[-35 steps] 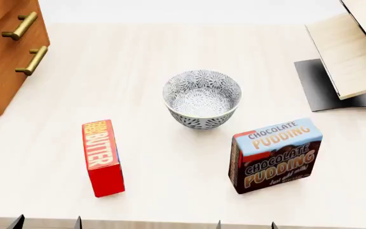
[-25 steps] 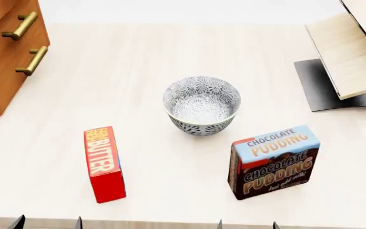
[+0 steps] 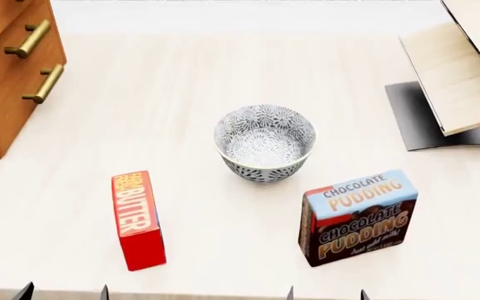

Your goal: Close the top drawer of the cabinet and put the bowl on top of it.

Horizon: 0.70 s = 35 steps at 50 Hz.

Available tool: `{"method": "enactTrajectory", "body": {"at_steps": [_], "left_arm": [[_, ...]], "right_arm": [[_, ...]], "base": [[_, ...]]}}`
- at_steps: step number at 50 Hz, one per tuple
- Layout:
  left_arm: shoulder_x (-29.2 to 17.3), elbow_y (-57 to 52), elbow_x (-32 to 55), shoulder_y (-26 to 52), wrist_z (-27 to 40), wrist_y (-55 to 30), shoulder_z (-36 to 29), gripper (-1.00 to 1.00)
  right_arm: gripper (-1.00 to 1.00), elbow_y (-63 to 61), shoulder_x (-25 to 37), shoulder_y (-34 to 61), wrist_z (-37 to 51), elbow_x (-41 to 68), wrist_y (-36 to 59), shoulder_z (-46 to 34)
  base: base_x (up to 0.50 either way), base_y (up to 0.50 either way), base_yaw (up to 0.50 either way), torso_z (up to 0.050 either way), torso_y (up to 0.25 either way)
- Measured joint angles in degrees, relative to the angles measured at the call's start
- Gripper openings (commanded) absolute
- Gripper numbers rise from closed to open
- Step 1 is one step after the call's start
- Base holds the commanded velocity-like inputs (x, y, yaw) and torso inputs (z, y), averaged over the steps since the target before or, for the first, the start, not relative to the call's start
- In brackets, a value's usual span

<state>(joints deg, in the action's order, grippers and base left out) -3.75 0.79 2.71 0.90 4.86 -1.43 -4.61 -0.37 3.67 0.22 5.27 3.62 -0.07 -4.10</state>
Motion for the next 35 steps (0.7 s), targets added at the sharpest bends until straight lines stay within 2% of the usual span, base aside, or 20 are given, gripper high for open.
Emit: {"method": "enactTrajectory", "body": {"at_steps": [35], "left_arm": [[-2.3, 0.0, 2.3, 0.2, 2.4, -0.2, -2.9, 1.0]], "right_arm": [[1.0, -0.5, 2.4, 0.1, 2.5, 2.9, 0.3, -2.5]], "base": [[0.0, 0.0, 0.0, 0.05, 0.058]]}}
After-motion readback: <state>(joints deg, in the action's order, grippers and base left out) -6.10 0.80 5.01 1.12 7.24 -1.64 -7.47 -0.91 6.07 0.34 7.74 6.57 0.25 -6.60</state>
